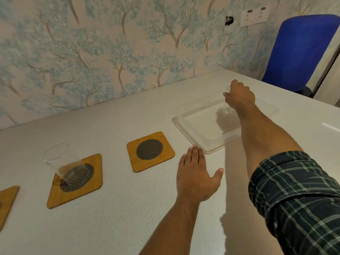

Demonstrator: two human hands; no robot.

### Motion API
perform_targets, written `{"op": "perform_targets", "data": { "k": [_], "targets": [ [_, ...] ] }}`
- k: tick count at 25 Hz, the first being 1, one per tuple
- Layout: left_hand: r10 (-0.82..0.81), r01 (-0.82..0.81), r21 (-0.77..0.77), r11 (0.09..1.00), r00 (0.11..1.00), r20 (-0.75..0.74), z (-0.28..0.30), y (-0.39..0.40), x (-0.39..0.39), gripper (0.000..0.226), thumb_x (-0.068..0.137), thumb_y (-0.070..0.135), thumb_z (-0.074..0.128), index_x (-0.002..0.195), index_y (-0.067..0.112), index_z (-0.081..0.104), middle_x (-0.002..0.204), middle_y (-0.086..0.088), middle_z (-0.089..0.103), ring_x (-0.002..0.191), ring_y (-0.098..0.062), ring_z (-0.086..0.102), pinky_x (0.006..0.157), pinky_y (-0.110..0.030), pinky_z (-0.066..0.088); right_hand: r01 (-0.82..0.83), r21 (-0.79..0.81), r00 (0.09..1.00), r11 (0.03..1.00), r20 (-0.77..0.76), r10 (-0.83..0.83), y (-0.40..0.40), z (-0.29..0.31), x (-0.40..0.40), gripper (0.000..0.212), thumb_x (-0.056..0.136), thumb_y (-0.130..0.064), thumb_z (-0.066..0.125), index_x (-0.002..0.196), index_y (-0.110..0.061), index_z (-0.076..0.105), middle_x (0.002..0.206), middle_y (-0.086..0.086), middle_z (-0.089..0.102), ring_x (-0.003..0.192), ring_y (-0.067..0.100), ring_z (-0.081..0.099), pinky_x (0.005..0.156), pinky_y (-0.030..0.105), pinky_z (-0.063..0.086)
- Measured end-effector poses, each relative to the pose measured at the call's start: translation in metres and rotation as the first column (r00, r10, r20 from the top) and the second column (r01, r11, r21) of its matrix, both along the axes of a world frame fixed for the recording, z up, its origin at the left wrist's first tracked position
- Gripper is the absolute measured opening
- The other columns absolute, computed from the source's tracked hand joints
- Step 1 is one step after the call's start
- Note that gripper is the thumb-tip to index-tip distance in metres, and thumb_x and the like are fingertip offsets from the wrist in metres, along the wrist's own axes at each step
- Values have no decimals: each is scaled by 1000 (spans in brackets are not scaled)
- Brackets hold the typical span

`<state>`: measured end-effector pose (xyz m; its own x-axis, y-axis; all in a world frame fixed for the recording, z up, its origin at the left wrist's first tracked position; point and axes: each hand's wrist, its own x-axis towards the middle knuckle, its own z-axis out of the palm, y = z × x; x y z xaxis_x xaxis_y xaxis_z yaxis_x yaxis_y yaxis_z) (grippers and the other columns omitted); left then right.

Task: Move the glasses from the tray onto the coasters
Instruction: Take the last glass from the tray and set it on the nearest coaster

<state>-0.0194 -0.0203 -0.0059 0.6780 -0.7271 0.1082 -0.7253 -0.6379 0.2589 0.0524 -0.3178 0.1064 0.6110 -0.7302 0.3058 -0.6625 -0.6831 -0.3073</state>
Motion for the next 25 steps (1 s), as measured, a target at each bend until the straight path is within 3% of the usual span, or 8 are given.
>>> {"op": "perform_targets", "data": {
  "k": [4, 9, 13, 20, 25],
  "targets": [
    [-1, 1, 7, 1000, 1000, -3, 1, 0, 0, 97, 94, 75, 21, 162, 11, -3, 171, -7, -5, 157, -20, -8, 126, -41, -4, 27, 47, 997, 999, 74, -30, 2, -3, -1, 62, 96, -38, 62, 141, -5, 36, 140, 20, 43, 122, 44, 50, 93, 51, 47],
    [4, -4, 19, 1000, 1000, -5, 0, -1, 0, 97, 93, 76, 21, 162, 12, -2, 171, -6, -5, 157, -19, -8, 126, -42, -2, 40, 309, 970, 950, 214, -111, 7, -12, -11, 86, 80, -41, 81, 145, -11, 33, 140, 17, 50, 124, 39, 54, 97, 47, 47],
    [7, -7, 25, 1000, 1000, -5, 1, -1, 0, 97, 93, 76, 20, 162, 12, -2, 172, -6, -4, 157, -19, -8, 126, -42, -2, 53, 435, 938, 899, 287, -194, 11, -22, -17, 87, 74, -42, 86, 138, -12, 36, 136, 15, 58, 122, 37, 58, 97, 44, 49],
    [8, -7, 37, 999, 1000, -8, 1, -1, 0, 97, 94, 76, 20, 162, 10, -1, 172, -7, -3, 157, -20, -7, 126, -41, -3, 33, 451, 951, 892, 260, -167, 16, -27, -20, 88, 73, -45, 86, 138, -9, 38, 137, 15, 57, 123, 37, 57, 98, 44, 49],
    [6, -6, 15, 1000, 1000, -22, 2, 0, -1, 97, 93, 76, 21, 162, 10, 1, 172, -8, -2, 157, -21, -5, 126, -41, -3, -52, 322, 912, 945, 402, -87, 42, -14, -19, 81, 72, -56, 81, 131, -15, 42, 121, 10, 67, 109, 33, 65, 88, 39, 49]
  ]
}}
